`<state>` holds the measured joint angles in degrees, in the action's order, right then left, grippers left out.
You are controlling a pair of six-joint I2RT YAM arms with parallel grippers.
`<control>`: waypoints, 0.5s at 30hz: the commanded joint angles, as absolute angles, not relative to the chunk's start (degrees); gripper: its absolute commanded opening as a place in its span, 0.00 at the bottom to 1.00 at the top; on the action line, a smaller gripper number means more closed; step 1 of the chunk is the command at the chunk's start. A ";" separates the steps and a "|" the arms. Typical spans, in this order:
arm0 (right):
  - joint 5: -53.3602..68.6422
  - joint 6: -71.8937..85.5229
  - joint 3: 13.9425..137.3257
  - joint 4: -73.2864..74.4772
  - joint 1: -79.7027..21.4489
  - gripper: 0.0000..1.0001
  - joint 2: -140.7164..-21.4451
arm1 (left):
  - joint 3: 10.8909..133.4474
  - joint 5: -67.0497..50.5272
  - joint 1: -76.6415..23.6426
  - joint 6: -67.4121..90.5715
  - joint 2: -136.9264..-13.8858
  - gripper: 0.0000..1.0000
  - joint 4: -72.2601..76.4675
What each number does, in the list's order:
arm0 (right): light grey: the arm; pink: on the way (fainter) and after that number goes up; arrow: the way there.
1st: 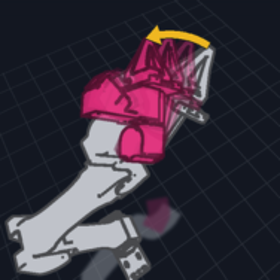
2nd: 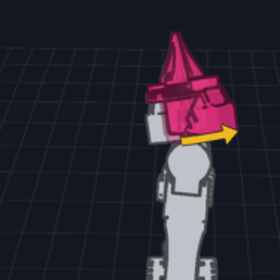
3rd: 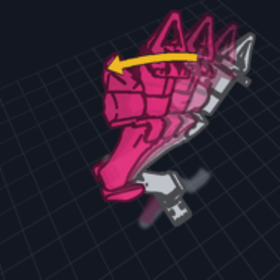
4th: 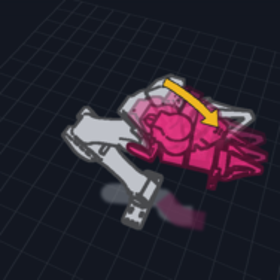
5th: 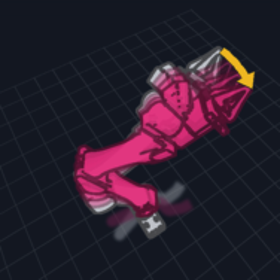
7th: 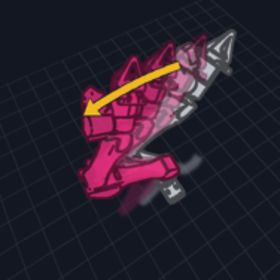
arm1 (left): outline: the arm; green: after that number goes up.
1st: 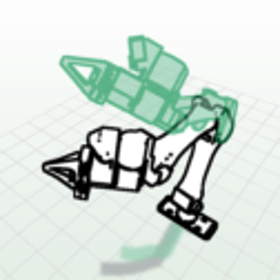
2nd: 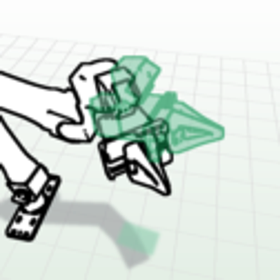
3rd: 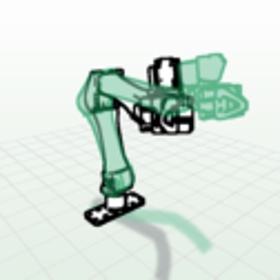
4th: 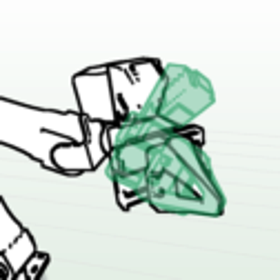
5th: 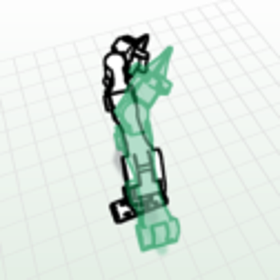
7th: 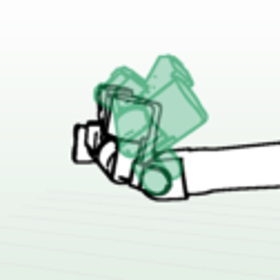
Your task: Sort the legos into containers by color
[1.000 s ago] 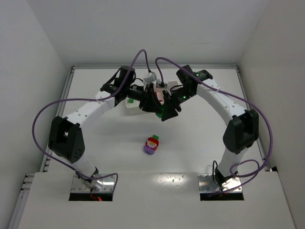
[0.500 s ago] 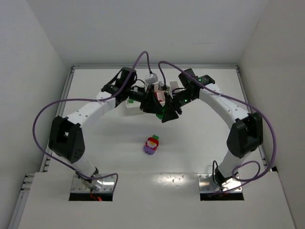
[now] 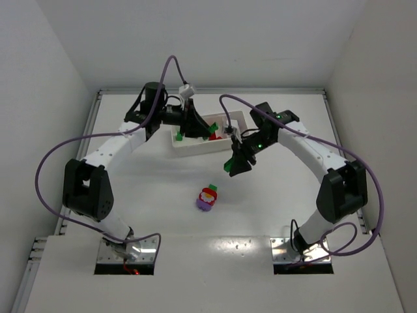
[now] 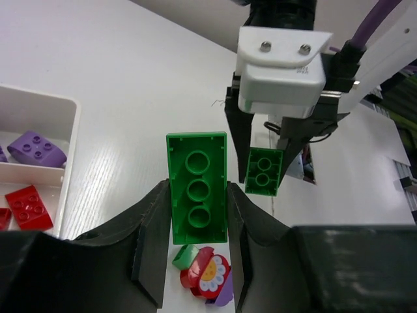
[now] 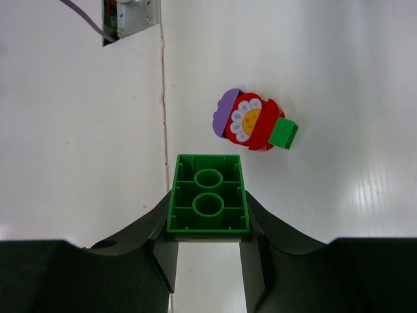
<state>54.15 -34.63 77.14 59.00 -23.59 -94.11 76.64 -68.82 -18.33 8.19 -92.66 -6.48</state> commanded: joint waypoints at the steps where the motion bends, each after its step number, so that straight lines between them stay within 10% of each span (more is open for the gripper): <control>1: 54.67 -33.14 77.87 57.49 -22.41 0.15 -90.62 | 75.85 -65.58 -18.54 7.48 -90.35 0.07 -4.04; 11: 52.91 -31.38 81.12 56.95 -21.27 0.15 -89.56 | 78.48 -19.26 -15.30 8.69 -96.49 0.08 -11.68; 15: 53.43 -31.38 81.12 56.95 -20.74 0.16 -89.56 | 80.15 -17.94 -13.72 9.23 -99.74 0.35 -13.71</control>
<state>52.49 -31.64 79.00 58.19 -21.10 -91.15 77.10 -26.55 -15.00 7.84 -97.93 -11.62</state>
